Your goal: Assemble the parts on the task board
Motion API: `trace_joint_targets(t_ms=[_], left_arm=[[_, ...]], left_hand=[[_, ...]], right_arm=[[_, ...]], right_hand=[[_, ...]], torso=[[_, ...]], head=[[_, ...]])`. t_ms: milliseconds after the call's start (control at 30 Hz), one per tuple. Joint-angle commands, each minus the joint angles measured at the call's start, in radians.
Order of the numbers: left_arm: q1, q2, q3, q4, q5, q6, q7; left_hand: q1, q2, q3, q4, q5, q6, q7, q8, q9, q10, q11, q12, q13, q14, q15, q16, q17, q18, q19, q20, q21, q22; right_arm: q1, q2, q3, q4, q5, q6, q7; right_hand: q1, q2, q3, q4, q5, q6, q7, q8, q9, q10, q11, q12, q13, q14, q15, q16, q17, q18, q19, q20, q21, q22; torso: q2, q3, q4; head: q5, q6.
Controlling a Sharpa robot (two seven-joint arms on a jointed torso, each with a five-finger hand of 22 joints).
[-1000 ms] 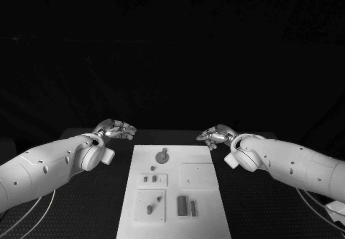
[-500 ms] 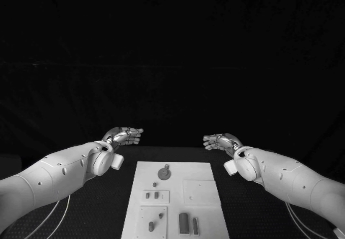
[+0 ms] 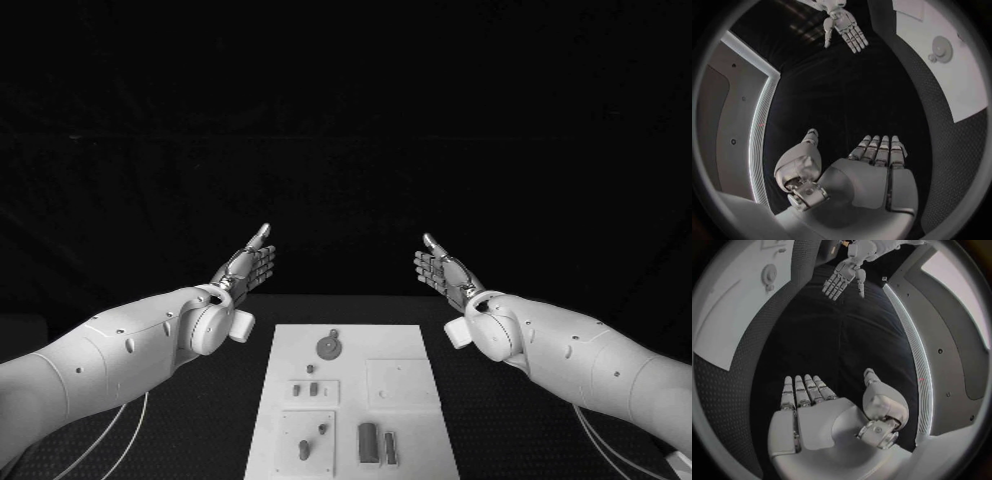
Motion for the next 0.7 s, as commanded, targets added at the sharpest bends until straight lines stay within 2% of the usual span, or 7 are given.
trace_joint_targets(t_ms=[33,100,167,400,533,567,700], left_arm=[[-0.014,-0.016,0.008,0.065,0.033,-0.112,0.060],[-0.032,-0.036,0.017,0.135,0.051,-0.175,0.087],[-0.049,-0.054,0.025,0.198,0.067,-0.231,0.111],[-0.110,-0.121,0.055,0.429,0.125,-0.437,0.200],[-0.138,-0.151,0.068,0.535,0.151,-0.531,0.240],[-0.143,-0.157,0.070,0.553,0.156,-0.547,0.247],[-0.157,-0.172,0.077,0.605,0.169,-0.594,0.268]], left_hand=[[-0.171,0.015,-0.079,0.022,-0.014,-0.120,-0.023,-0.042,-0.089,-0.148,-0.023,-0.014,-0.023,-0.117,-0.030,-0.043,-0.097,-0.016,-0.111,-0.020,-0.014,-0.155],[-0.171,0.015,-0.079,0.022,-0.014,-0.120,-0.023,-0.042,-0.089,-0.148,-0.023,-0.014,-0.023,-0.117,-0.030,-0.043,-0.097,-0.016,-0.111,-0.020,-0.014,-0.155],[-0.171,0.015,-0.079,0.022,-0.014,-0.120,-0.023,-0.042,-0.089,-0.148,-0.023,-0.014,-0.023,-0.117,-0.030,-0.043,-0.097,-0.016,-0.111,-0.020,-0.014,-0.155],[-0.171,0.015,-0.079,0.022,-0.014,-0.120,-0.023,-0.042,-0.089,-0.148,-0.023,-0.014,-0.023,-0.117,-0.030,-0.043,-0.097,-0.016,-0.111,-0.020,-0.014,-0.155],[-0.171,0.015,-0.079,0.022,-0.014,-0.120,-0.023,-0.042,-0.089,-0.148,-0.023,-0.014,-0.023,-0.117,-0.030,-0.043,-0.097,-0.016,-0.111,-0.020,-0.014,-0.155],[-0.171,0.015,-0.079,0.022,-0.014,-0.120,-0.023,-0.042,-0.089,-0.148,-0.023,-0.014,-0.023,-0.117,-0.030,-0.043,-0.097,-0.016,-0.111,-0.020,-0.014,-0.155],[-0.171,0.015,-0.079,0.022,-0.014,-0.120,-0.023,-0.042,-0.089,-0.148,-0.023,-0.014,-0.023,-0.117,-0.030,-0.043,-0.097,-0.016,-0.111,-0.020,-0.014,-0.155]], right_arm=[[-0.005,-0.022,0.003,0.064,0.042,-0.101,0.039],[-0.013,-0.048,0.005,0.134,0.065,-0.159,0.056],[-0.020,-0.072,0.007,0.197,0.085,-0.210,0.072],[-0.046,-0.160,0.014,0.431,0.161,-0.403,0.129],[-0.060,-0.206,0.018,0.555,0.201,-0.504,0.159],[-0.064,-0.222,0.019,0.596,0.215,-0.538,0.170],[-0.074,-0.255,0.022,0.684,0.243,-0.610,0.191]], right_hand=[[-0.145,0.004,-0.104,0.048,-0.012,-0.139,-0.032,-0.029,-0.119,-0.160,-0.029,-0.037,-0.067,-0.125,-0.033,-0.087,-0.082,-0.029,-0.084,-0.033,-0.043,-0.350],[-0.145,0.004,-0.104,0.048,-0.012,-0.139,-0.032,-0.029,-0.119,-0.160,-0.029,-0.037,-0.067,-0.125,-0.033,-0.087,-0.082,-0.029,-0.084,-0.033,-0.043,-0.350],[-0.145,0.004,-0.104,0.048,-0.012,-0.139,-0.032,-0.029,-0.119,-0.160,-0.029,-0.037,-0.067,-0.125,-0.033,-0.087,-0.082,-0.029,-0.084,-0.033,-0.043,-0.350],[-0.145,0.004,-0.104,0.048,-0.012,-0.139,-0.032,-0.029,-0.119,-0.160,-0.029,-0.037,-0.067,-0.125,-0.033,-0.087,-0.082,-0.029,-0.084,-0.033,-0.043,-0.350],[-0.145,0.004,-0.104,0.048,-0.012,-0.139,-0.032,-0.029,-0.119,-0.160,-0.029,-0.037,-0.067,-0.125,-0.033,-0.087,-0.082,-0.029,-0.084,-0.033,-0.043,-0.350],[-0.145,0.004,-0.104,0.048,-0.012,-0.139,-0.032,-0.029,-0.119,-0.160,-0.029,-0.037,-0.067,-0.125,-0.033,-0.087,-0.082,-0.029,-0.084,-0.033,-0.043,-0.350],[-0.145,0.004,-0.104,0.048,-0.012,-0.139,-0.032,-0.029,-0.119,-0.160,-0.029,-0.037,-0.067,-0.125,-0.033,-0.087,-0.082,-0.029,-0.084,-0.033,-0.043,-0.350]], torso=[[-0.039,0.0157,-0.0121],[-0.049,0.0196,-0.0152],[-0.052,0.0210,-0.0163],[-0.053,0.0211,-0.0164],[-0.053,0.0211,-0.0164],[-0.053,0.0211,-0.0164],[-0.053,0.0211,-0.0164]], head=[[0.002,-0.028],[0.003,-0.037],[0.003,-0.040],[0.003,-0.040],[0.003,-0.040],[0.003,-0.040],[0.003,-0.040]])
